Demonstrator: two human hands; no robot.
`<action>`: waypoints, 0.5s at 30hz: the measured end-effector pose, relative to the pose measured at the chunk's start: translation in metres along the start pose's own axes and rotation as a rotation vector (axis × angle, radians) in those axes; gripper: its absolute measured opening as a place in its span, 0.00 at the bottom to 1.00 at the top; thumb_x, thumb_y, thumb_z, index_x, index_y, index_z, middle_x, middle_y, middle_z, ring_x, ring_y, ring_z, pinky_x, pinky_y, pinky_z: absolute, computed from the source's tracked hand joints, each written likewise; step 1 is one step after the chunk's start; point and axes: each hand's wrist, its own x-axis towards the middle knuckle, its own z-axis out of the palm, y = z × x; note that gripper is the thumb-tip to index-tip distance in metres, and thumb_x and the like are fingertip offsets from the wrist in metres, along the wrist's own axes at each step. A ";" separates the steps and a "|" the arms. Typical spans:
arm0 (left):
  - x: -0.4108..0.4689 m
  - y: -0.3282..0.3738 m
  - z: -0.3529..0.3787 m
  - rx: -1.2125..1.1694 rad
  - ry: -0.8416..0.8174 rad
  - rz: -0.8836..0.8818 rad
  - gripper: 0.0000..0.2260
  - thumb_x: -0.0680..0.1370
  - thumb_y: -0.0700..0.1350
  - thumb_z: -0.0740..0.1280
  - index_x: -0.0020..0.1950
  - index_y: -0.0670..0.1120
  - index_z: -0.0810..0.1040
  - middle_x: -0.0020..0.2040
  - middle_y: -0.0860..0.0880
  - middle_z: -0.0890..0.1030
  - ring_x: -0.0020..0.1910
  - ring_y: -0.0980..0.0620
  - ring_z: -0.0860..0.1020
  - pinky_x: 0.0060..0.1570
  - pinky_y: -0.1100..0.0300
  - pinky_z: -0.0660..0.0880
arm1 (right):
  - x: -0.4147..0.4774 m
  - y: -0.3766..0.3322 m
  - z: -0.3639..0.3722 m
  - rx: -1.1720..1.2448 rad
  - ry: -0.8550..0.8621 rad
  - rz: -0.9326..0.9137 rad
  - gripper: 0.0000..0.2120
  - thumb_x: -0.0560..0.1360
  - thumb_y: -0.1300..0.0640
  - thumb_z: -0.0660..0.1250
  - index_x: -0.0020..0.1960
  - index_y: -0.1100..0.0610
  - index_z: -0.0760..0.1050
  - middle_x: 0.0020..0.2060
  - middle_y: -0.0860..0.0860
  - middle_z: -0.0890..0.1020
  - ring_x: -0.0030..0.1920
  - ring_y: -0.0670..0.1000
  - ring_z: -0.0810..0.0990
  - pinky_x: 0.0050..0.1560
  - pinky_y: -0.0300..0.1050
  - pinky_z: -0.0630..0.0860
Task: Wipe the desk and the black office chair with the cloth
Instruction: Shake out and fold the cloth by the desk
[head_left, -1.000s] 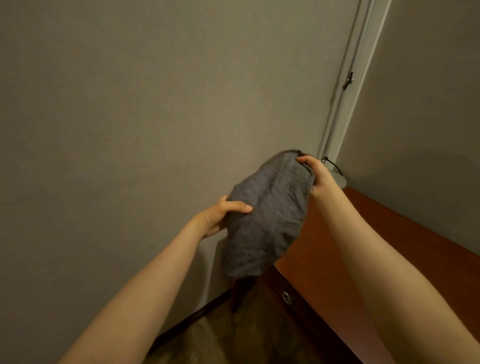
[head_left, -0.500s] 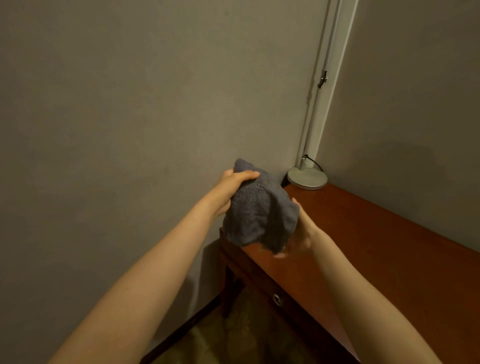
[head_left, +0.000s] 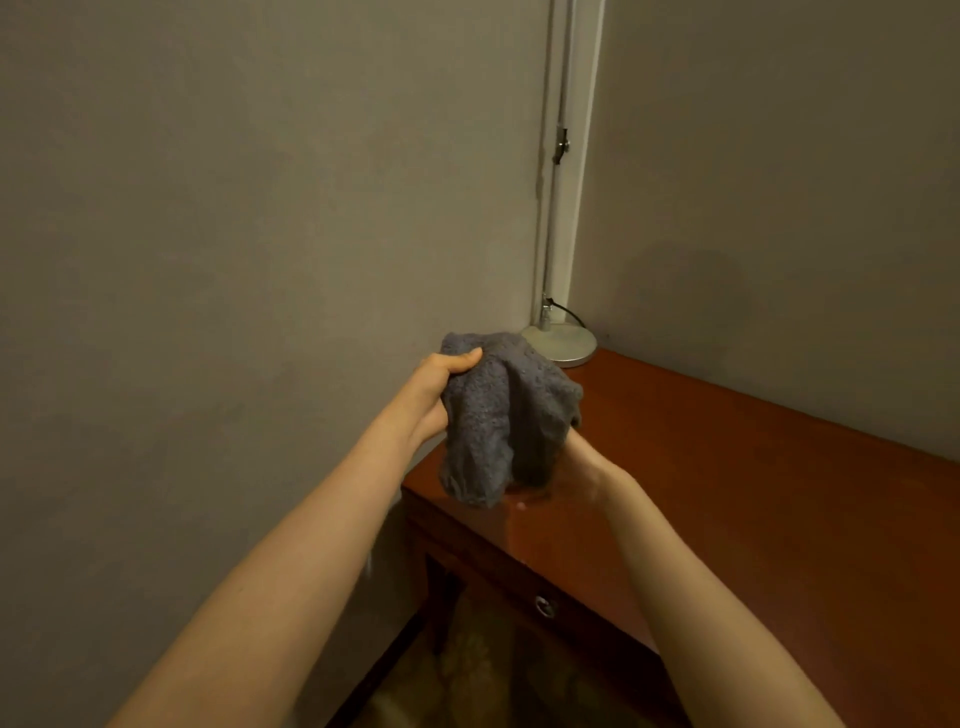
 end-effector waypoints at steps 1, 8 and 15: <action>0.003 -0.001 0.002 0.002 -0.018 -0.018 0.09 0.80 0.38 0.57 0.46 0.39 0.77 0.35 0.46 0.83 0.35 0.50 0.82 0.42 0.57 0.78 | 0.001 0.000 0.000 0.004 0.060 -0.009 0.24 0.78 0.42 0.59 0.61 0.60 0.74 0.51 0.61 0.77 0.48 0.63 0.78 0.38 0.53 0.79; 0.039 -0.003 0.015 0.085 0.003 -0.073 0.07 0.79 0.37 0.58 0.49 0.39 0.76 0.45 0.43 0.79 0.43 0.47 0.79 0.46 0.55 0.76 | 0.009 -0.023 -0.026 0.411 0.136 -0.236 0.30 0.75 0.33 0.53 0.57 0.55 0.78 0.52 0.57 0.82 0.55 0.61 0.79 0.59 0.53 0.73; 0.086 -0.004 0.038 0.306 0.087 0.075 0.16 0.76 0.31 0.63 0.64 0.40 0.71 0.52 0.43 0.78 0.49 0.45 0.77 0.48 0.55 0.75 | 0.026 -0.066 -0.066 0.369 0.074 -0.313 0.20 0.67 0.44 0.71 0.52 0.57 0.81 0.52 0.57 0.82 0.50 0.57 0.82 0.49 0.50 0.80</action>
